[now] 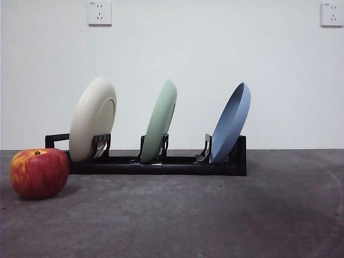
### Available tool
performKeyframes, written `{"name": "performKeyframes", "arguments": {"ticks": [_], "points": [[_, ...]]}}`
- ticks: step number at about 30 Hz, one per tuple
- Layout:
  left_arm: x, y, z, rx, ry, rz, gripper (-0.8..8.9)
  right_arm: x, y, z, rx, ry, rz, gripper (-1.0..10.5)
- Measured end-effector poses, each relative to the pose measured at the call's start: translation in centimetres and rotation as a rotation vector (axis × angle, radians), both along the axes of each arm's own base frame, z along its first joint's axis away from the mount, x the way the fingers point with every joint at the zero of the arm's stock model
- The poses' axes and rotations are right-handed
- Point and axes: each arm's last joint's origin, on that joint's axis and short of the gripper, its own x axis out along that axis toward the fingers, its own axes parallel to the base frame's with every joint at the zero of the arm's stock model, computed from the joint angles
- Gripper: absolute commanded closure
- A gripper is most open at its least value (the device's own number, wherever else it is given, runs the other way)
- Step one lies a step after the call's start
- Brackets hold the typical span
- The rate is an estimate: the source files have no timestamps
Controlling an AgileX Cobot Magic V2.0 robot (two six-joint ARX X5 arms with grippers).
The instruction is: Take the blue plate from the plate rack,put the plate on the table,take the apple from the table,put the apple in the plate
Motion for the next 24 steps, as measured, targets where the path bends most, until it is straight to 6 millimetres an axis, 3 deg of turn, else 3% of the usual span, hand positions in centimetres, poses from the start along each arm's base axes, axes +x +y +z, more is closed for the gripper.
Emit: {"name": "performKeyframes", "arguments": {"ticks": [7,14,19,24], "points": [[0.7,-0.1,5.5,-0.033,0.066,-0.036,8.19,-1.0,0.0,4.3,0.025,0.023,0.001,9.5],[2.9,-0.2,10.6,-0.040,0.159,-0.035,8.18,-1.0,0.0,8.2,0.028,0.221,-0.009,9.5],[4.7,-0.2,13.3,-0.043,0.239,-0.041,8.18,0.4,0.0,9.6,0.029,0.335,-0.011,9.5],[7.0,-0.6,14.9,-0.082,0.302,-0.153,8.18,2.0,0.0,10.0,0.034,0.434,0.004,9.5]]}}
